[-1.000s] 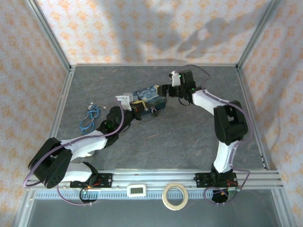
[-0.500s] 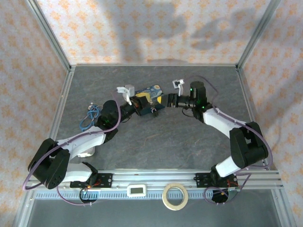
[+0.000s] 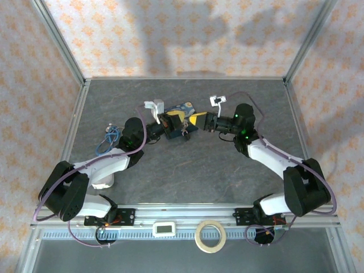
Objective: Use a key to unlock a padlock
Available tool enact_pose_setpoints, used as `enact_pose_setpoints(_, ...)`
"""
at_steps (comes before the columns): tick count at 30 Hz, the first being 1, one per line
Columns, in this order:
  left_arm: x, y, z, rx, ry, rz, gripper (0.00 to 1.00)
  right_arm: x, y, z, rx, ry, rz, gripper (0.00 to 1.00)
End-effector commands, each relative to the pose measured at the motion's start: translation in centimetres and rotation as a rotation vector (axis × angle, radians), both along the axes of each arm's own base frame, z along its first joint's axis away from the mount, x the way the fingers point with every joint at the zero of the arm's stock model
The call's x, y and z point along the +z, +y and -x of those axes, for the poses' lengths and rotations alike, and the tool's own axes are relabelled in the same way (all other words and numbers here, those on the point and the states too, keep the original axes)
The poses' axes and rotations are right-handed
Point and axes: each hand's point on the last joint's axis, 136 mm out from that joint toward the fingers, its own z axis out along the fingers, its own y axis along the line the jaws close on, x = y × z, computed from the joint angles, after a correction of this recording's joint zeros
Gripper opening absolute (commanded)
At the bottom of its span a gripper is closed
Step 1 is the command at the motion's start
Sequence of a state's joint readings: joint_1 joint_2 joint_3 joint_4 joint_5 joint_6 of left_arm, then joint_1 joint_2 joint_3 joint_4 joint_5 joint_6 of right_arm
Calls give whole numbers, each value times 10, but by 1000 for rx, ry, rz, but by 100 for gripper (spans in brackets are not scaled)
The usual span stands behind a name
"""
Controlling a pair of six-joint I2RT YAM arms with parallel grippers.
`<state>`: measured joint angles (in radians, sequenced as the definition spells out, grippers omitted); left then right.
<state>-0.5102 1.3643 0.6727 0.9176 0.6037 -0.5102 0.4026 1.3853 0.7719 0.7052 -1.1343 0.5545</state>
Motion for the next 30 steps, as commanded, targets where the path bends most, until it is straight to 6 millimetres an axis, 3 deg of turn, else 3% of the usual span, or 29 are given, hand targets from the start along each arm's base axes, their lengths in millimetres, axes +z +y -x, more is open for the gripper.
enact_pose_setpoints(1, 26, -3, 4, -41, -58, 59, 0, 11, 9, 9, 59, -48, -30, 37)
enact_pose_setpoints(12, 28, 0, 8, -47, -63, 96, 0, 3, 18, 11, 98, -24, -36, 30)
enact_pose_setpoints(22, 21, -2, 9, -71, -18, 144, 0, 16, 20, 9, 92, -42, -95, 24)
enact_pose_setpoints(30, 21, 3, 9, -43, -22, 151, 0, 9, 20, 8, 88, -26, -100, 4)
